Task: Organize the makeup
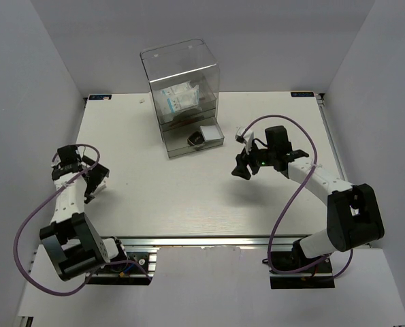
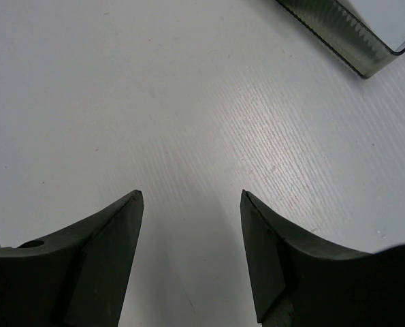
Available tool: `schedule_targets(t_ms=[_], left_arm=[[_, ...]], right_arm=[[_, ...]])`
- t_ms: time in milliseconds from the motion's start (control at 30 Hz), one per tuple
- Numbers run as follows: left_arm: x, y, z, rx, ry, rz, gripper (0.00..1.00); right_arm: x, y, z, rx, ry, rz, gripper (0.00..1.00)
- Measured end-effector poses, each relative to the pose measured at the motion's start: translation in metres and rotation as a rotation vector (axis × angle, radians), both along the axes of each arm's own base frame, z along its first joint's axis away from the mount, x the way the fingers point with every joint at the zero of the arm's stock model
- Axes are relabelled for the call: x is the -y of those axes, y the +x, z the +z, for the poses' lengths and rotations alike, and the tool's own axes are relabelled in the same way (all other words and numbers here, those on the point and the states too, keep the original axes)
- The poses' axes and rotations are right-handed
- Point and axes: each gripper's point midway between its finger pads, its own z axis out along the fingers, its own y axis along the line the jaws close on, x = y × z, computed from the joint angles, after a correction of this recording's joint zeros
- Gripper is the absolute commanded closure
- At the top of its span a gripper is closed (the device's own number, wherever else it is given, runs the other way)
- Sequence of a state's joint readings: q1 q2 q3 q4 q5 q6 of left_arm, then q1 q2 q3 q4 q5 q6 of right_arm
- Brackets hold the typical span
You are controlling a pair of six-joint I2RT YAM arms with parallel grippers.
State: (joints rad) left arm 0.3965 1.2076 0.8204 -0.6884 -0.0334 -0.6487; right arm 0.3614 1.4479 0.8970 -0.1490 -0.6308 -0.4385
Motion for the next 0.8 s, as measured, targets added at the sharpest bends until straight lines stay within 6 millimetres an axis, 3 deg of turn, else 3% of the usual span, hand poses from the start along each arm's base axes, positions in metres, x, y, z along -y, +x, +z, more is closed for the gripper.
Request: schedule_targets(t_ms=[200, 433, 667, 800], left_arm=[[-0.016, -0.01, -0.024, -0.153, 0.024, -0.034, 0.02], [-0.036, -0.009, -0.036, -0.249, 0.1, -0.115, 0.02], [-0.044, 0.001, -0.054, -0.275, 0.122, -0.214, 0.02], [-0.045, 0.013, -0.054, -0.232, 0.134, -0.252, 0.02]], right_arm=[[0.0, -0.001, -0.003, -0.006, 0.003, -0.005, 0.35], [-0.001, 0.001, 0.0, 0.002, 0.012, -0.008, 0.34], [-0.002, 0.002, 0.001, 0.006, 0.016, -0.01, 0.34], [-0.002, 0.002, 0.0, 0.004, 0.017, -0.011, 0.34]])
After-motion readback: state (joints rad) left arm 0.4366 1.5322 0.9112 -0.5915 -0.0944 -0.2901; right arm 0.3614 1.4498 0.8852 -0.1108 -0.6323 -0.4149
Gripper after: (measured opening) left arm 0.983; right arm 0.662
